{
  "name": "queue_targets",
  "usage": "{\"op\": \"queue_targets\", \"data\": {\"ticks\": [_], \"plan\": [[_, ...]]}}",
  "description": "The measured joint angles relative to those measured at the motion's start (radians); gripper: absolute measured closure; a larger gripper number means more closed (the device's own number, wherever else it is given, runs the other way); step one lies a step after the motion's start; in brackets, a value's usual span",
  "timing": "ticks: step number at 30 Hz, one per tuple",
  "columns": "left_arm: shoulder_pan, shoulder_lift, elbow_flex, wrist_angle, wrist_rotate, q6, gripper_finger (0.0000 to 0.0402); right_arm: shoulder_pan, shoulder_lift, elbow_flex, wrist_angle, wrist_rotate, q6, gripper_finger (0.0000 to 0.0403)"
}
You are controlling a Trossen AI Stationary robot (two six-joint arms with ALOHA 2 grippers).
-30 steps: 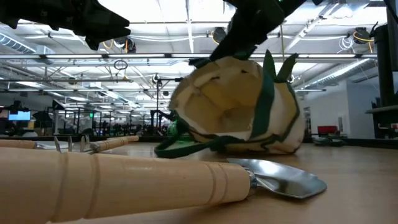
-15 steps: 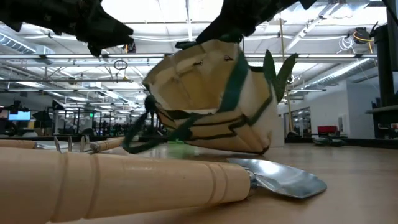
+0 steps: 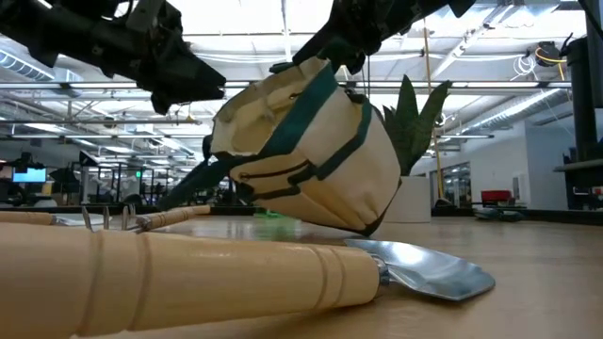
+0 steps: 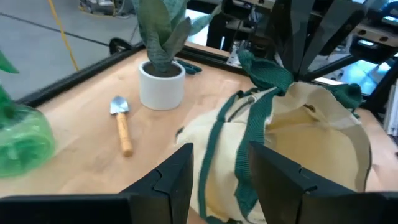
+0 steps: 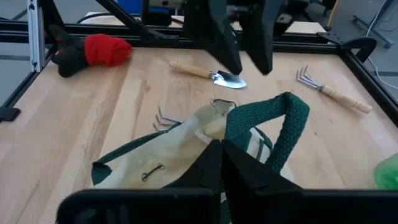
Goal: Pick & Place Garden tools in Gardening bag
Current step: Prepare the gardening bag
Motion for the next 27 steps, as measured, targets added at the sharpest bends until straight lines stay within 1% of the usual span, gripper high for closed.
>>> {"op": "queue_targets", "data": {"ticks": [2, 6, 10, 13, 17, 22, 27], "plan": [[-0.004, 0.037, 0.000, 0.041, 0.001, 0.002, 0.0245, 0.000, 0.000, 0.000, 0.000, 0.000, 0.000, 0.0403], [-0.017, 0.094, 0.000, 0.114, 0.021, 0.055, 0.0245, 0.000, 0.000, 0.000, -0.001, 0.000, 0.000, 0.0403], [-0.037, 0.113, 0.000, 0.176, 0.037, 0.100, 0.0245, 0.000, 0.000, 0.000, -0.001, 0.000, -0.001, 0.0403], [-0.050, 0.114, 0.000, 0.195, 0.036, 0.126, 0.0245, 0.000, 0.000, 0.000, -0.001, 0.000, -0.002, 0.0403], [-0.055, 0.119, 0.000, 0.199, 0.034, 0.124, 0.0245, 0.000, 0.000, 0.000, -0.002, 0.000, -0.003, 0.0403], [-0.055, 0.151, 0.000, 0.200, -0.001, 0.124, 0.0245, 0.000, 0.000, 0.000, -0.001, 0.000, -0.003, 0.0403], [-0.055, 0.192, 0.001, 0.210, -0.006, 0.121, 0.0245, 0.000, 0.000, 0.000, -0.001, 0.002, -0.003, 0.0403]]}}
